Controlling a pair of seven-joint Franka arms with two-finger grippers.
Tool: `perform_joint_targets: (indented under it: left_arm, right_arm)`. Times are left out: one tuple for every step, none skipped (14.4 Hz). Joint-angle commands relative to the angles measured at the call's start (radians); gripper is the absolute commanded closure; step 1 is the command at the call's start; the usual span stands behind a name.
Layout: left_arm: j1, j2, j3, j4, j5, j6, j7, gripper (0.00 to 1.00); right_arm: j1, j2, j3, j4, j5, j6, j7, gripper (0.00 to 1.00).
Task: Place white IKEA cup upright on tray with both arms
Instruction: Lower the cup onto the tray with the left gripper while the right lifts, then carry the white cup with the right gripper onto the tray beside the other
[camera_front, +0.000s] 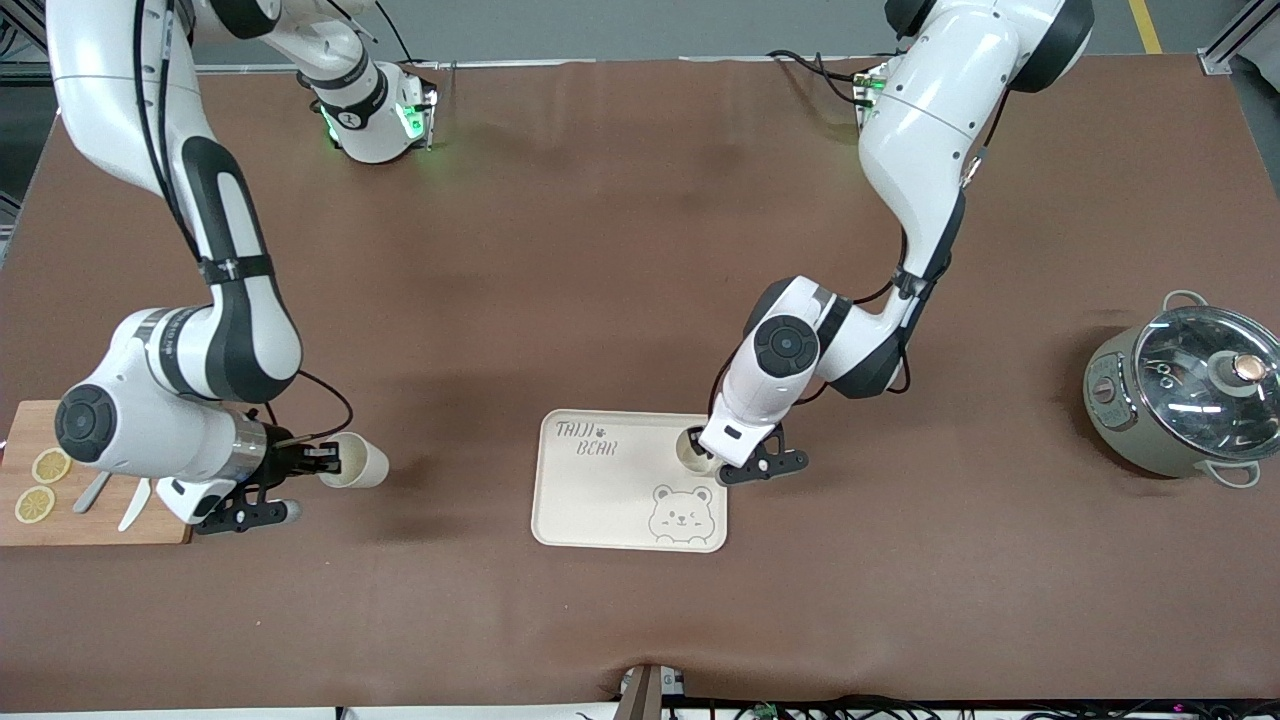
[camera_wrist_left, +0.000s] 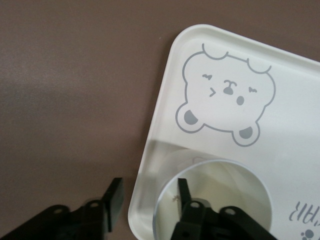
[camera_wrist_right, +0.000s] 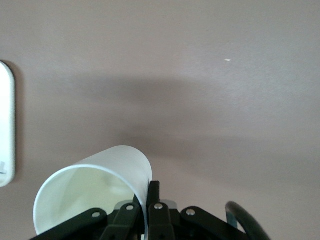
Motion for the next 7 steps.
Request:
perform_joint_targets:
  left_arm:
    - [-0.016, 0.011, 0.015, 0.021, 0.029, 0.011, -0.016, 0.0]
    - [-0.021, 0.01, 0.016, 0.021, 0.029, 0.011, -0.03, 0.0]
    - [-0.022, 0.011, 0.016, 0.022, 0.031, 0.01, -0.042, 0.0]
    - [-0.022, 0.01, 0.016, 0.022, 0.031, 0.01, -0.047, 0.0]
    - [-0.022, 0.007, 0.016, 0.022, 0.029, 0.01, -0.05, 0.0]
    - [-0.022, 0.001, 0.016, 0.021, 0.029, 0.005, -0.05, 0.0]
    - [-0.024, -0.002, 0.016, 0.021, 0.028, -0.001, -0.052, 0.0]
  right_arm:
    - [0.089, -0.037, -0.005, -0.009, 0.016, -0.018, 0.194, 1.0]
    - [0.121, -0.042, -0.005, -0.007, 0.016, -0.017, 0.269, 1.0]
    - [0.157, -0.042, -0.005, 0.002, 0.016, -0.017, 0.345, 1.0]
    - [0.189, -0.042, -0.005, 0.007, 0.016, -0.015, 0.412, 1.0]
    - [0.221, -0.042, -0.005, 0.014, 0.014, -0.015, 0.474, 1.0]
    - [0.253, -0.04, -0.006, 0.022, 0.011, -0.012, 0.536, 1.0]
    - [0.281, -0.036, -0.006, 0.027, 0.01, -0.006, 0.599, 1.0]
